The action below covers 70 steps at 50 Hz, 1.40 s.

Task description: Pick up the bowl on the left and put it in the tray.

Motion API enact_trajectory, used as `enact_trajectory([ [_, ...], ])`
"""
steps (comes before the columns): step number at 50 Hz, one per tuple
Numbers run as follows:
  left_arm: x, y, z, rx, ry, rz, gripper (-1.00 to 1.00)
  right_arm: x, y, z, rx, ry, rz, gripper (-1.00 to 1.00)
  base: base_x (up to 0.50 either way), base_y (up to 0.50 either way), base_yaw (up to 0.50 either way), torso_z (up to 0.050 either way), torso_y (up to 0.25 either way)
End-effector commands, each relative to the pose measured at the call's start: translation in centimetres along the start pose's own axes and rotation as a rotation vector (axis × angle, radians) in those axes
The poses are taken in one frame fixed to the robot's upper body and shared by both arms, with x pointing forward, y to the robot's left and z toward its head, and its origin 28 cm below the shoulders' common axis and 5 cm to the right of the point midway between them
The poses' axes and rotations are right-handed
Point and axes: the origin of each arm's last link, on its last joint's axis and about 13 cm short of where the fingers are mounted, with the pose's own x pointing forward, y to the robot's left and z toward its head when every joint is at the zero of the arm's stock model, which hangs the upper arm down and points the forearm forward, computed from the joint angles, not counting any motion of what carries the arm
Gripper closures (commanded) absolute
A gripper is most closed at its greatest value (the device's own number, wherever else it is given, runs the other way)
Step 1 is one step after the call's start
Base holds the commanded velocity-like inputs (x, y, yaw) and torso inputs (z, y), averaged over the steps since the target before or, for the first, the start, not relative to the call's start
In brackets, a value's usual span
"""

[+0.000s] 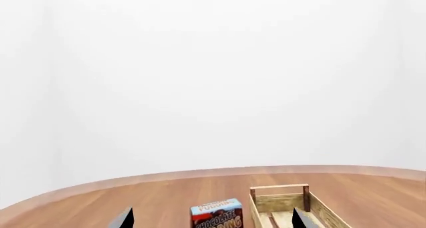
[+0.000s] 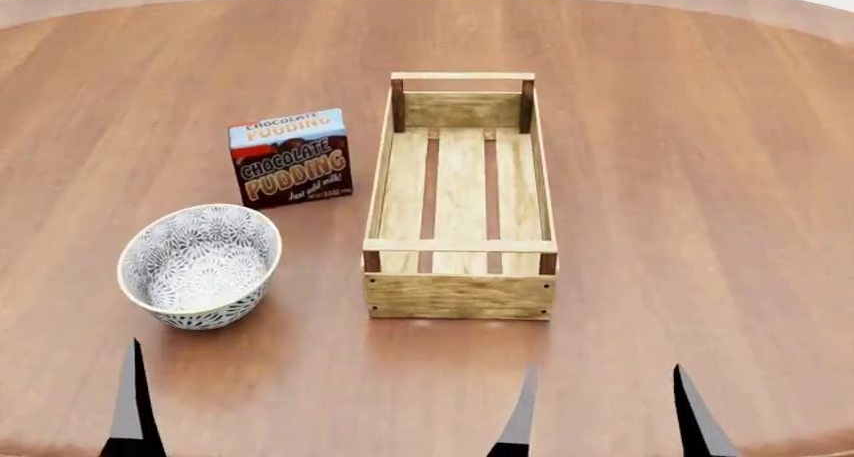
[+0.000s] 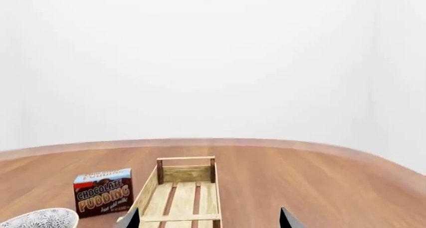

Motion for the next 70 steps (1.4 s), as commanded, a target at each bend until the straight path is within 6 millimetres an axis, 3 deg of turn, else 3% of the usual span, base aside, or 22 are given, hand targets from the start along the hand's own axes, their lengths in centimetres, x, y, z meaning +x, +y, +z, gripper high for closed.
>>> enact_trajectory([
  [1,-0.01,0.11,1.38,-0.023,-0.003,-0.022,-1.0,-0.23,-0.16,0.47,0.0,-0.031,0.003,-1.0,0.41,0.0,0.0,0.0,0.0],
  [55,-0.09,-0.16,2.11,-0.031,-0.007,-0.039,-1.0,-0.26,-0.24,0.43,-0.006,-0.022,-0.003,-1.0,0.5,0.0,0.0,0.0,0.0],
  [70,-0.18,-0.11,2.06,-0.069,0.002,-0.055,-1.0,-0.26,-0.27,0.39,-0.005,-0.021,-0.006,-1.0,0.07,0.0,0.0,0.048,0.0],
])
